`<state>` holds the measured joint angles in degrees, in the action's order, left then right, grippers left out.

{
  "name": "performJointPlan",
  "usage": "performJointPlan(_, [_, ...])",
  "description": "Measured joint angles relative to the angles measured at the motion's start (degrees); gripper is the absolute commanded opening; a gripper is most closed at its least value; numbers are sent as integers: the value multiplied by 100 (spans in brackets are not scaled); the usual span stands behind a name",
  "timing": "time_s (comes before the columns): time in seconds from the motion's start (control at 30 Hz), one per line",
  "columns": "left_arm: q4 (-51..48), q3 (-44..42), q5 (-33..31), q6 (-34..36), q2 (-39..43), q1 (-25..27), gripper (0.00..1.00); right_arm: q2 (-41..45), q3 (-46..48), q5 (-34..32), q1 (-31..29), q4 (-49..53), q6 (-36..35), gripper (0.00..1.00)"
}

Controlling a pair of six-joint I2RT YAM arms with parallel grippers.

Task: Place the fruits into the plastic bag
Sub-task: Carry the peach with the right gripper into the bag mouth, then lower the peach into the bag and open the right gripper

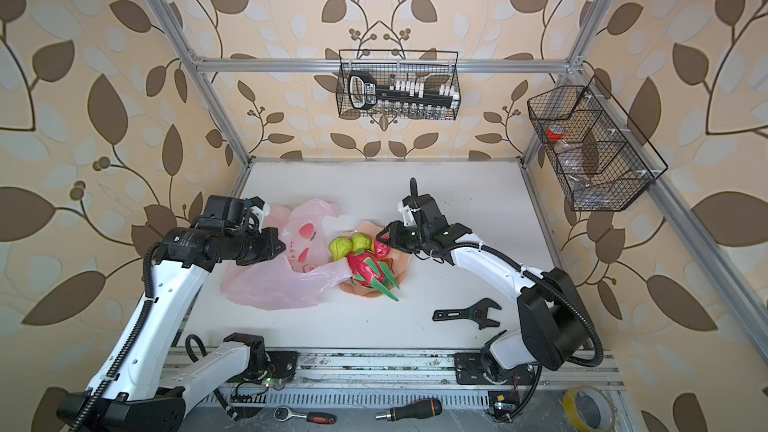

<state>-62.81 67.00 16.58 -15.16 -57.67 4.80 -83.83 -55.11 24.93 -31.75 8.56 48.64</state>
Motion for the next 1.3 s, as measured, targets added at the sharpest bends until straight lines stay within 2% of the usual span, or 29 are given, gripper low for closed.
performJointPlan(0.23, [0, 2, 0, 0, 0, 0, 0, -208, 68, 428, -59, -981, 686, 42])
performJointPlan(0.6, [0, 55, 48, -2, -2, 0, 0, -872, -20, 573, -540, -1786, 1366, 41])
performJointPlan(1.0, [0, 52, 98, -2, 0, 0, 0, -2441, -1709, 605, -1620, -2328, 1917, 41])
performJointPlan(1.3, [4, 52, 101, -9, 24, 0, 0, -3589, -2474, 732, -2243, -2669, 2496, 42])
